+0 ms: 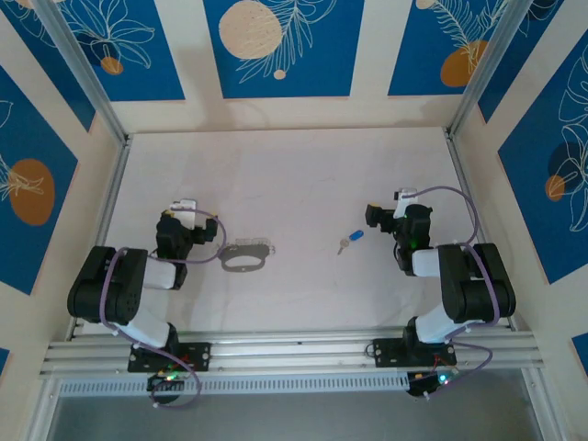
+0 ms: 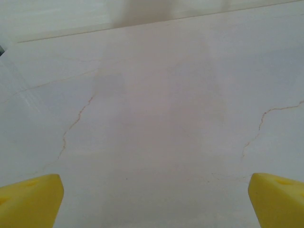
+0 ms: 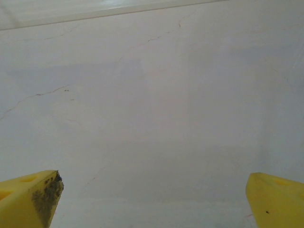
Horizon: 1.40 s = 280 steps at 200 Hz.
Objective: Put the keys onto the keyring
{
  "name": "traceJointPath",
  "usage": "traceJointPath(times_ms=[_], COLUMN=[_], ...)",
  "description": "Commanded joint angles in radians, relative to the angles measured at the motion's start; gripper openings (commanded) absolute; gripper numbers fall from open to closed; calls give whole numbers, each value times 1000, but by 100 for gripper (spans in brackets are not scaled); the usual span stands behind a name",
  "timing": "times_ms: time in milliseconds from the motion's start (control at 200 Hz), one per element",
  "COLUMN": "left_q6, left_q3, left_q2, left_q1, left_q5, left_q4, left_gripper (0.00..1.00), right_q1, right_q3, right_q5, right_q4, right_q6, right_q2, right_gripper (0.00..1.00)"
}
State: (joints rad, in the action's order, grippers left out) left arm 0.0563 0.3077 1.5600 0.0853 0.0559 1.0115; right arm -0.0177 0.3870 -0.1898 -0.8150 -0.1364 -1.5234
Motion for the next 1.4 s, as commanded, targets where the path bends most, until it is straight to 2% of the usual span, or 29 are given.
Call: traceJointPath(times_ms=[0, 330, 500, 705, 755, 805, 855, 970, 1065, 1155, 1240, 1395], left_q6=[14, 23, 9, -12, -13, -12, -15, -30, -62, -117, -192, -361], left_q3=[10, 30, 69, 85, 84, 77, 90, 207, 303, 372, 414, 443], left_q2=[-4, -6, -6, 0, -2, -5, -35, -122, -168, -221, -279, -413], left_q1=[1, 0, -26, -39, -39, -39, -38, -35, -35, -26, -5, 45], left_q5=[-14, -48, -106, -85, -86, -84, -68, -4, 6, -43, -82, -147], left_q4=[24, -18, -96, -117, -115, -104, -144, -425, -607, -733, -827, -999], left_gripper=[99, 99, 100, 100, 100, 99, 98, 98, 98, 95, 93, 87], right_q1=[-2, -1, 0, 12, 15, 14, 1, -4, -9, -37, -113, -298], right_q3=[17, 16, 16, 20, 25, 50, 92, 259, 376, 422, 446, 498], right_q5=[6, 6, 10, 35, 74, 124, 95, 62, 141, 239, 296, 257], right_q4=[-17, -18, -18, -10, 2, 59, 161, 528, 734, 807, 846, 972], right_q6=[23, 21, 21, 15, 27, 49, 54, -24, -123, -199, -261, -298], right_q2=[-1, 0, -1, 0, 2, 19, 65, 163, 193, 208, 208, 159], right_gripper=[99, 99, 99, 99, 100, 91, 90, 90, 86, 82, 80, 73])
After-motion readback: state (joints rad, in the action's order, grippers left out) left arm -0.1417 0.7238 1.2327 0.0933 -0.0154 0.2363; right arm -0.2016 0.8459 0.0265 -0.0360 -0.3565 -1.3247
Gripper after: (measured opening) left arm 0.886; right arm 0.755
